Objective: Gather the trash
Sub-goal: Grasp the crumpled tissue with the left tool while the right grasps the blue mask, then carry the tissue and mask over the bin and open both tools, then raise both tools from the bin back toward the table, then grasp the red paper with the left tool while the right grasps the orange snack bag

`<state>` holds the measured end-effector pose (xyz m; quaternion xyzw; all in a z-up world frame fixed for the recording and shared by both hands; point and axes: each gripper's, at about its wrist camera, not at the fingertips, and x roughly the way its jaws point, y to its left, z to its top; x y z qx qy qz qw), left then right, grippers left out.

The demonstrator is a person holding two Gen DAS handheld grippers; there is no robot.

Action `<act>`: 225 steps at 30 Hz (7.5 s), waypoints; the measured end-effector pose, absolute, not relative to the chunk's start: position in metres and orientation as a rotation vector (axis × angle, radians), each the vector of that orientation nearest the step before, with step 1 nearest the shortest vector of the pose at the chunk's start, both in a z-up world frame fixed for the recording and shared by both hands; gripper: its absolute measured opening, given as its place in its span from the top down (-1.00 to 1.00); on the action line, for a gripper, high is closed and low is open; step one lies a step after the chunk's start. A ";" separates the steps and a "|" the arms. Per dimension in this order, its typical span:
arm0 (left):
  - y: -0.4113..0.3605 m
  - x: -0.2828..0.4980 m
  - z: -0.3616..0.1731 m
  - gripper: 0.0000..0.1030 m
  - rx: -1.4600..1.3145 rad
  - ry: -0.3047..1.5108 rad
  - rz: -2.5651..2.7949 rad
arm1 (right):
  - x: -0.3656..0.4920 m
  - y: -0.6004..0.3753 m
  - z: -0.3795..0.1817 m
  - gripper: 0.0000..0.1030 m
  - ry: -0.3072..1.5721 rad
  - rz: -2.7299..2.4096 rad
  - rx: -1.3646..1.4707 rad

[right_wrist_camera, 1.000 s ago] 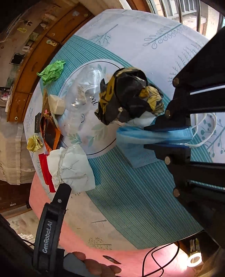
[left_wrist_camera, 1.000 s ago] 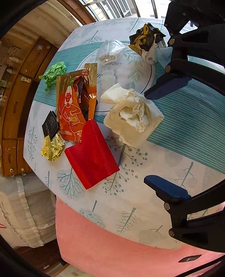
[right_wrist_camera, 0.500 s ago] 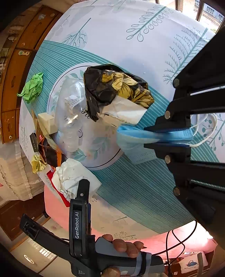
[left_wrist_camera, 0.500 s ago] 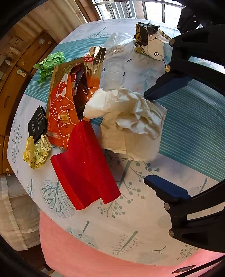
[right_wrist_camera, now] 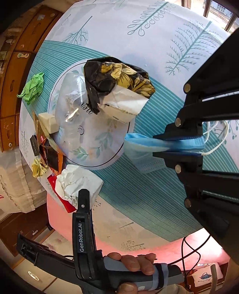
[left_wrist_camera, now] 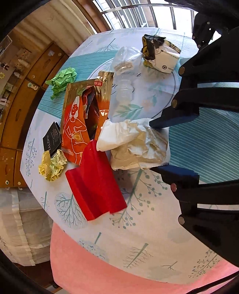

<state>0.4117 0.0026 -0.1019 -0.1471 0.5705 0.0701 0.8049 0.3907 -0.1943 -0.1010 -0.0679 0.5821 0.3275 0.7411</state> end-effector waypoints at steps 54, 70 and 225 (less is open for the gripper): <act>0.055 0.034 -0.132 0.30 -0.048 1.267 -0.345 | 0.041 -0.108 -0.184 0.82 1.559 0.175 0.183; 0.004 0.053 -0.357 0.29 -0.073 1.417 -0.221 | 0.065 -0.159 -0.409 0.81 1.632 0.013 0.346; 0.103 0.526 -0.139 0.68 0.049 1.498 -0.600 | 0.463 -0.115 -0.079 -0.19 1.081 -0.060 0.601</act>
